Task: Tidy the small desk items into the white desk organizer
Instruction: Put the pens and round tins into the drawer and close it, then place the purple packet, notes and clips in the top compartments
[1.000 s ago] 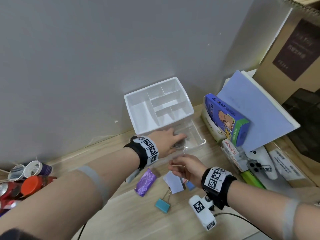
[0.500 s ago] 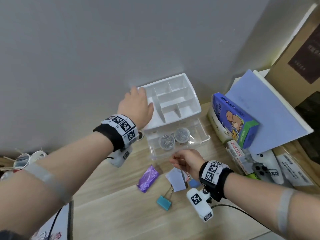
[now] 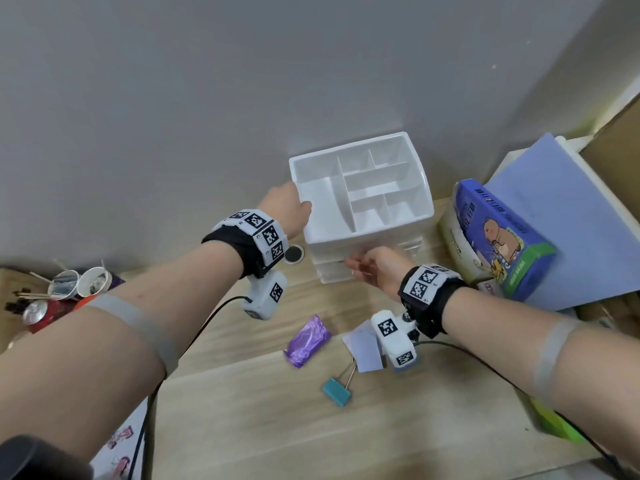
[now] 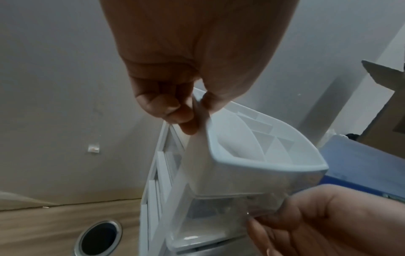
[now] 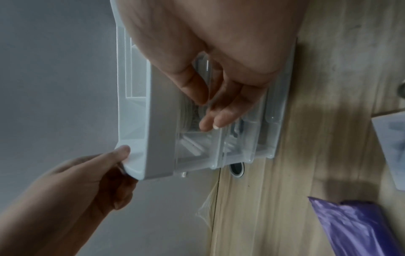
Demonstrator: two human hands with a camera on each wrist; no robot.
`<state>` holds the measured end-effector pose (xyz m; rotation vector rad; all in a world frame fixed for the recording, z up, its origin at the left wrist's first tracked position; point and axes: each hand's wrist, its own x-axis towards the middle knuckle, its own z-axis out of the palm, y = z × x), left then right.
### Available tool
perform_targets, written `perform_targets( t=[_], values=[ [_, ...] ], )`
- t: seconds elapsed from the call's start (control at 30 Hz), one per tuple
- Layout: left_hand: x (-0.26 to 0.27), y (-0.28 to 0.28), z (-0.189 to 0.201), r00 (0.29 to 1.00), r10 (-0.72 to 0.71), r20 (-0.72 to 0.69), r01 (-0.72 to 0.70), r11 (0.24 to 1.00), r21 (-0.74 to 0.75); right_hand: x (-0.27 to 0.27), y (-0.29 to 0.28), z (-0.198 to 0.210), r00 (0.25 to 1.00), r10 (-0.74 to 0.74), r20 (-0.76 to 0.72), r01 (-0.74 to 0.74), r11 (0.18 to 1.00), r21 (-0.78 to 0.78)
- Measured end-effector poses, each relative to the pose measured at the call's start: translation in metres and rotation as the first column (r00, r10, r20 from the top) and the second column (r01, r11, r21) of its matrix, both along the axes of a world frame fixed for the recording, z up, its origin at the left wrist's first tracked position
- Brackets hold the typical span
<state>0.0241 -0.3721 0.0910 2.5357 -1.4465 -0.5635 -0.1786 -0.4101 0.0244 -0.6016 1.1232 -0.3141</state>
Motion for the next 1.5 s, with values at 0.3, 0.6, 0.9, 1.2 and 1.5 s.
perform_targets(
  t=[0.3,0.6,0.9,1.2,1.5],
  values=[
    [-0.062,0.097,-0.030,0.963,-0.251,0.096,0.251,0.968,0.006,-0.085,0.034,-0.066,0.307,0.438,-0.845,-0.894,0.437,-0.099],
    [-0.152,0.161,-0.135,0.890,-0.443,-0.109,0.430,0.733,0.527,-0.110,0.078,-0.116,0.063,0.388,-0.919,-0.959,0.279,0.052],
    [-0.161,0.170,-0.155,0.950,-0.259,-0.176,0.311,0.722,0.618,-0.118,0.077,-0.106,0.284,0.456,-0.843,-0.900,0.430,-0.071],
    [-0.124,0.155,-0.118,0.841,0.066,-0.536,0.166,0.913,0.373,-0.083,0.102,-0.068,0.689,0.692,-0.214,-0.719,0.690,-0.083],
    [-0.121,0.114,-0.094,0.864,-0.057,-0.501,0.161,0.973,0.167,-0.071,0.088,-0.059,0.844,0.441,-0.306,-0.496,0.859,-0.128]
  ],
)
